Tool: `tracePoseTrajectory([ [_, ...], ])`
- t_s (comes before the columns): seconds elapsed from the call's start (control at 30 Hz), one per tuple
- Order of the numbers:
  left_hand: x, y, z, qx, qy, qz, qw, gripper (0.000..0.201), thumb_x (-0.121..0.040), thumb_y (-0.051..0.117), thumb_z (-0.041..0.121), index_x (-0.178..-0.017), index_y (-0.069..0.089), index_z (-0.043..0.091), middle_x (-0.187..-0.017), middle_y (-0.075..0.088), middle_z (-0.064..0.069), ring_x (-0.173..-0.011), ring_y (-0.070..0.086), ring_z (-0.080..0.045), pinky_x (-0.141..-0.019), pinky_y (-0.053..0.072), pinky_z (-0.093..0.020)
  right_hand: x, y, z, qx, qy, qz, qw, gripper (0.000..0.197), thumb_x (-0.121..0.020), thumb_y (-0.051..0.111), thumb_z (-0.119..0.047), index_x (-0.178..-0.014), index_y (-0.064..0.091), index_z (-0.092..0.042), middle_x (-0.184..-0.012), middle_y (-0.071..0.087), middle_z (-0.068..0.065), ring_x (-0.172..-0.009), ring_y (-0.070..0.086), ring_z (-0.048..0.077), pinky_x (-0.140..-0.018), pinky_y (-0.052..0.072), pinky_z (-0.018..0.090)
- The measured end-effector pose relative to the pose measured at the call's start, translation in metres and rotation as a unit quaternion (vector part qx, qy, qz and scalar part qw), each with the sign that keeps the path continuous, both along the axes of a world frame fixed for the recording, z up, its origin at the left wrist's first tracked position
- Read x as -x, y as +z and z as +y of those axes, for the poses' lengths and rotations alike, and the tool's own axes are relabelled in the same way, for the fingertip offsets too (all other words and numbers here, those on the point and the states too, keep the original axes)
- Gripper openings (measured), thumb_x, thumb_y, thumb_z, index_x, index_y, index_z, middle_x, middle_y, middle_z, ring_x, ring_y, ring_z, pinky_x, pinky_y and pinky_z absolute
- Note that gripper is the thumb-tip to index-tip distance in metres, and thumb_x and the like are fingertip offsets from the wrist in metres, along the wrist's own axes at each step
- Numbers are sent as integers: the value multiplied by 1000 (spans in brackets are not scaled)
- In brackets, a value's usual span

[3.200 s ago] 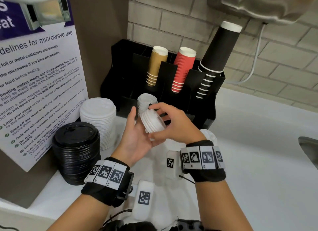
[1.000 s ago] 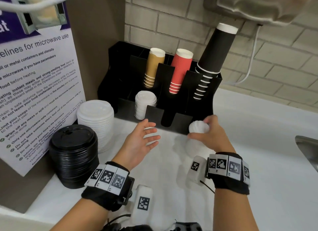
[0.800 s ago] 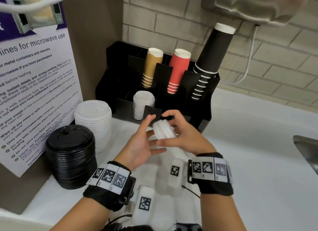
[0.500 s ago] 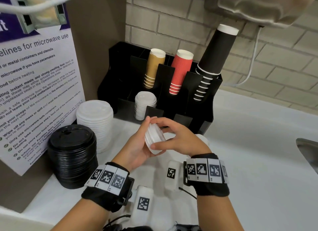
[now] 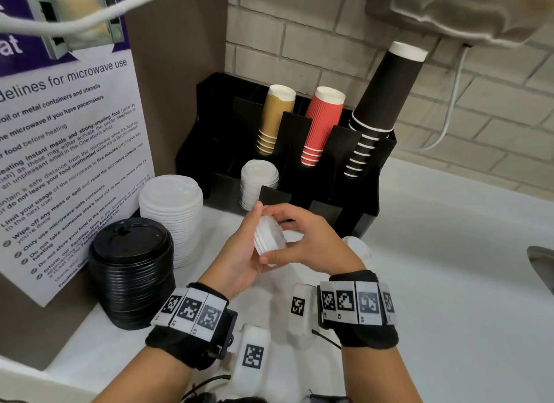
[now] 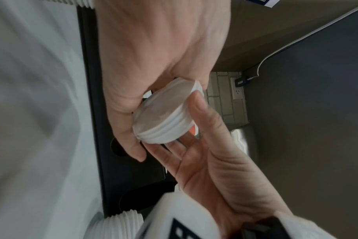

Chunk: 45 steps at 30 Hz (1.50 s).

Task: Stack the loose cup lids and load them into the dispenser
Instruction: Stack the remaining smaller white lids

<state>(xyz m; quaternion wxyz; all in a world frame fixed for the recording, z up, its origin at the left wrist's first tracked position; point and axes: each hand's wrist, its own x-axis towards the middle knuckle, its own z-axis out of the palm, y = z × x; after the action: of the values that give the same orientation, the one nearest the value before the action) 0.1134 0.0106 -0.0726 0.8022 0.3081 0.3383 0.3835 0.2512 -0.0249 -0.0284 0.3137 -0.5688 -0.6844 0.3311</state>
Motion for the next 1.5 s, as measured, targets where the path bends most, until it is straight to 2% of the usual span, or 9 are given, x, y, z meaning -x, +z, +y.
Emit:
tracePoseTrajectory([
  [0.17,3,-1,1,-2,4,-18,1000,58,-80,50,60,-117,65,17,-101,76,-6,-89,74,-18,-62,58,-32,11,0,4,-6,1,-31,999,67,-63,89,-20,-123,59,-28,-115,62,-3,-110,58,8,-100,47,30],
  [0.33,10,1,5,6,24,-30,999,58,-90,39,64,-124,62,22,-125,65,-11,-113,64,-27,-88,55,-50,8,11,20,-16,15,-32,999,64,-64,88,-19,-120,58,-27,-116,61,-2,-109,59,9,-95,50,27],
  [0.43,15,-1,9,24,75,-20,997,42,-96,40,57,-118,61,27,-128,56,-8,-117,57,-28,-91,52,-48,3,31,50,-89,-34,-46,994,67,-64,88,-21,-122,54,-24,-116,59,-3,-106,58,8,-87,52,23],
  [0.5,16,-3,12,23,85,-1,996,39,-98,41,52,-117,62,25,-128,55,-7,-115,57,-27,-89,53,-42,4,39,80,-142,-79,-68,984,65,-66,87,-19,-120,51,-14,-116,57,5,-106,56,17,-88,49,28],
  [0.63,14,-5,12,18,80,24,996,39,-100,42,47,-111,65,18,-120,56,-7,-105,59,-25,-84,53,-36,10,37,134,-118,-107,-147,976,61,-70,83,-19,-118,47,-8,-119,49,12,-104,47,20,-75,31,20],
  [0.93,22,-5,17,12,79,34,996,39,-100,42,45,-106,67,17,-115,57,-7,-101,60,-23,-76,51,-32,20,19,162,-45,-42,-306,950,57,-77,76,-21,-126,47,-11,-130,44,16,-117,46,32,-95,45,43],
  [1.27,22,-3,17,11,75,42,996,37,-100,42,44,-103,67,16,-111,59,-7,-100,59,-25,-84,51,-37,33,3,144,-98,-76,-494,860,80,-73,80,-32,-137,36,-12,-139,35,14,-123,38,31,-96,43,41],
  [1.43,22,-4,16,8,71,40,997,37,-101,42,43,-105,67,16,-114,59,-7,-101,59,-26,-86,51,-38,37,-3,142,-93,-85,-510,851,77,-78,76,-35,-138,35,-11,-138,36,15,-122,42,30,-96,41,39],
  [1.5,21,-4,15,7,70,41,997,37,-101,41,43,-106,66,16,-115,58,-8,-102,59,-26,-86,51,-38,35,3,137,-91,-80,-475,872,75,-77,77,-35,-136,38,-11,-137,35,14,-121,41,30,-96,43,39],
])
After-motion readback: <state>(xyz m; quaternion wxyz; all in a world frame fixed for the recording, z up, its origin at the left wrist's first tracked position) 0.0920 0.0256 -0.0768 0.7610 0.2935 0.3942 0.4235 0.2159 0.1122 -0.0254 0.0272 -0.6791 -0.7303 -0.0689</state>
